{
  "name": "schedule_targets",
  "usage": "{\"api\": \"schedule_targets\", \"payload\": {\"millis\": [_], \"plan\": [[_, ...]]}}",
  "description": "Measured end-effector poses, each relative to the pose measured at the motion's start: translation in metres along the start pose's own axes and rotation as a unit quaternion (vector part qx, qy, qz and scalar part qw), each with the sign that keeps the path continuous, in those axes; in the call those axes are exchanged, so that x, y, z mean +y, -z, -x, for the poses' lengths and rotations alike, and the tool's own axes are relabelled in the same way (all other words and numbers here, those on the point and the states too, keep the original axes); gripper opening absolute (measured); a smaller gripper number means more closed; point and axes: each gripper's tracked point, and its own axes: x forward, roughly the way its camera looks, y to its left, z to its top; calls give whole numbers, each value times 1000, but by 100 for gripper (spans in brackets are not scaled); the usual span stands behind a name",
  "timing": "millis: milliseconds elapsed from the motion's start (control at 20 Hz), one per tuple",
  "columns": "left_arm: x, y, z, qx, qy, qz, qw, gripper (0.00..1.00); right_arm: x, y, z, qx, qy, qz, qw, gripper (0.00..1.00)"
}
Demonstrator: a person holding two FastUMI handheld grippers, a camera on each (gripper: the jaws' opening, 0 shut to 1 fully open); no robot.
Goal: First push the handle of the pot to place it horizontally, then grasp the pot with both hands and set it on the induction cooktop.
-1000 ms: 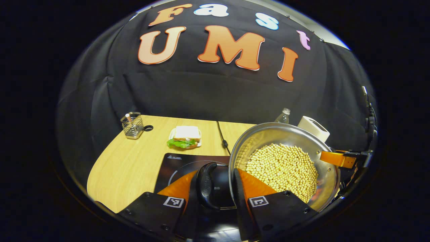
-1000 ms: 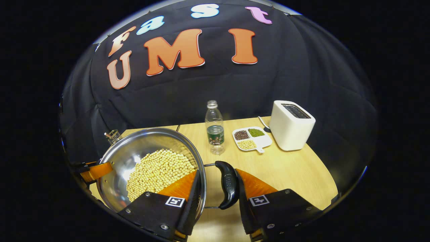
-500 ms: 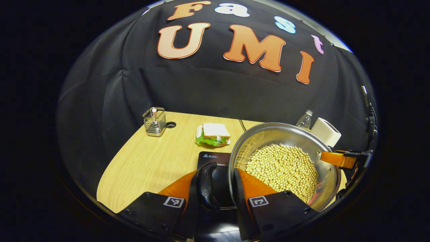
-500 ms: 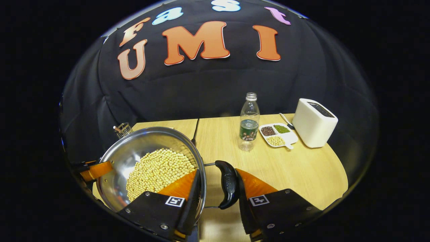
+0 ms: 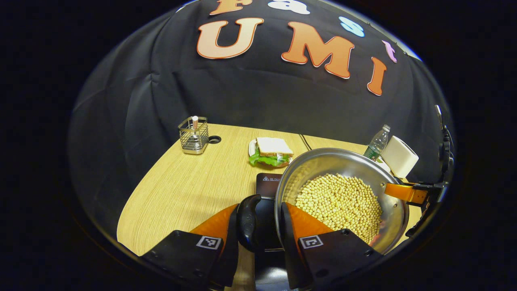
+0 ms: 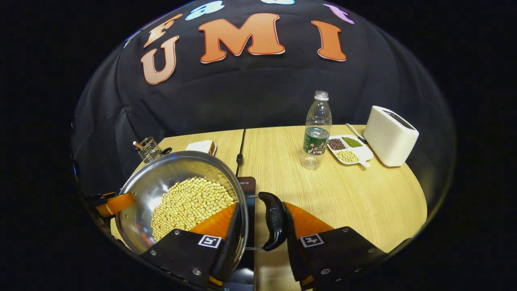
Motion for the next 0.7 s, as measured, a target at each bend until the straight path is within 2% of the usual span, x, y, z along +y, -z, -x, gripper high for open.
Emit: {"api": "schedule_targets", "payload": {"millis": [50, 100, 150, 200, 350, 400, 450, 500, 550, 650, 700], "plan": [[1, 0, -2, 0, -1, -1, 1000, 53, 1, 1, -3, 1, -2, -2, 1000, 56], [2, -1, -1, 1, -3, -2, 1000, 53, 2, 4, -7, 4, -4, -6, 1000, 57], [2, 0, -2, 0, -4, -6, 1000, 56, 4, 6, -11, 9, -7, -9, 1000, 53], [2, -2, -2, -1, -4, -7, 1000, 57, 5, 6, -12, 8, -7, -11, 1000, 57], [3, 0, -5, -2, -2, -11, 1000, 55, 2, 5, -12, 4, -4, -9, 1000, 58], [3, 0, -4, -1, -3, -11, 1000, 55, 2, 6, -12, 6, -3, -7, 1000, 55], [2, 1, -6, 2, -2, -10, 1000, 56, 1, 7, -12, 8, -2, -4, 1000, 60], [2, 1, -7, 5, -3, -8, 1000, 58, 2, 5, -12, 4, 0, -2, 1000, 58], [2, 1, -7, 4, -4, -8, 1000, 59, 3, 1, -10, -5, -1, 0, 1000, 63], [2, 2, -5, 5, -9, -9, 1000, 64, 1, -18, -4, -38, -2, 3, 999, 66], [3, -7, -2, -10, -12, -11, 1000, 63, 0, -22, 0, -46, -2, 6, 999, 67]]}}
